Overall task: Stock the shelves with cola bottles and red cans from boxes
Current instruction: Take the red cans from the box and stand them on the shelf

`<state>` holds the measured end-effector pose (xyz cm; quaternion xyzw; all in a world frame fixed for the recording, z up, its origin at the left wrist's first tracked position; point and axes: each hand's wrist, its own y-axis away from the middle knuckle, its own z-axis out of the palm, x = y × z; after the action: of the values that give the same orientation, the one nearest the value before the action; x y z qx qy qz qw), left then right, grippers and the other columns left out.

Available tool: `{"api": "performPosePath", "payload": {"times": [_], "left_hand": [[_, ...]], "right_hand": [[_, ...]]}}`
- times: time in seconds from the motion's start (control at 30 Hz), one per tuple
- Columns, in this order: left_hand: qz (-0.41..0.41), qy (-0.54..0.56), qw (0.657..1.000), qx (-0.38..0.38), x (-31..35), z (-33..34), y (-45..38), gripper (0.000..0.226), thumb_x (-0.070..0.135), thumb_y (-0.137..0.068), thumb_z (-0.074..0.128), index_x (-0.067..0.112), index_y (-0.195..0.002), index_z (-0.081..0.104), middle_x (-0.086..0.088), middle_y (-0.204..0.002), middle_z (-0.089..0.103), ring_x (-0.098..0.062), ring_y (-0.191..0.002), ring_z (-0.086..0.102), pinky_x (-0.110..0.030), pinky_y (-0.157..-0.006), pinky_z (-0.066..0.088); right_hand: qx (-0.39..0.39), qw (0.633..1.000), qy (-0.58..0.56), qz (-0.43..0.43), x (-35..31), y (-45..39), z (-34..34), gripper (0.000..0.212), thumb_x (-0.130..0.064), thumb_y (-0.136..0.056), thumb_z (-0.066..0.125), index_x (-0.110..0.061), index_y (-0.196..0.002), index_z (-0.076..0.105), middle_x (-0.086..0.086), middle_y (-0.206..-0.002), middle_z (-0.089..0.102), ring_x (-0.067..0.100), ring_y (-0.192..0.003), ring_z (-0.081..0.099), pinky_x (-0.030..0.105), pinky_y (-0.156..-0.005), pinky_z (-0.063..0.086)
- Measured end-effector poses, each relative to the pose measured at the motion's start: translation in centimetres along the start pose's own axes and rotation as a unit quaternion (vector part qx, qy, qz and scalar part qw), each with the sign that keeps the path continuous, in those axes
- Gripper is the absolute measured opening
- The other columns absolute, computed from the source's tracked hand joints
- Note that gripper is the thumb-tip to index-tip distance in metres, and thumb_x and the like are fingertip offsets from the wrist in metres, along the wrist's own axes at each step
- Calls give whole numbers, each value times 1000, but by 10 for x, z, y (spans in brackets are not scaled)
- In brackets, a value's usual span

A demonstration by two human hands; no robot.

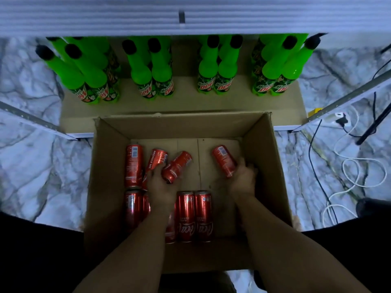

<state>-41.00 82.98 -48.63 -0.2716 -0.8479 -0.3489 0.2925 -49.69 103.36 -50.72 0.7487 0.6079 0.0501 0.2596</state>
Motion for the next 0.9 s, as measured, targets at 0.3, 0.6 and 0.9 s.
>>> {"api": "performPosePath", "payload": {"times": [0.3, 0.6, 0.9], "left_hand": [[18, 350, 936, -5, 52, -44, 9, 64, 9, -68, 93, 12, -125, 64, -2, -122, 73, -17, -114, 70, -22, -87, 57], [123, 375, 915, -86, 150, -91, 23, 31, 34, -90, 72, 29, -121, 69, 0, -118, 75, -19, -110, 71, -39, -91, 58], [191, 358, 909, -98, 313, -220, 114, 40, 25, -97, 63, 9, -133, 61, -5, -124, 72, -23, -115, 70, -34, -93, 58]], "right_hand": [[-29, 824, -566, -14, -21, 32, -63, 73, 0, -55, 95, -20, -115, 59, 1, -113, 73, 18, -106, 70, 41, -98, 56], [-192, 718, -650, -159, -88, 49, -142, 89, -35, -58, 97, -13, -136, 60, 9, -134, 66, 28, -130, 58, 44, -108, 47], [-173, 733, -633, -180, -156, 145, -331, 83, -36, -61, 96, -8, -131, 61, 13, -129, 68, 30, -125, 61, 49, -108, 47]]}}
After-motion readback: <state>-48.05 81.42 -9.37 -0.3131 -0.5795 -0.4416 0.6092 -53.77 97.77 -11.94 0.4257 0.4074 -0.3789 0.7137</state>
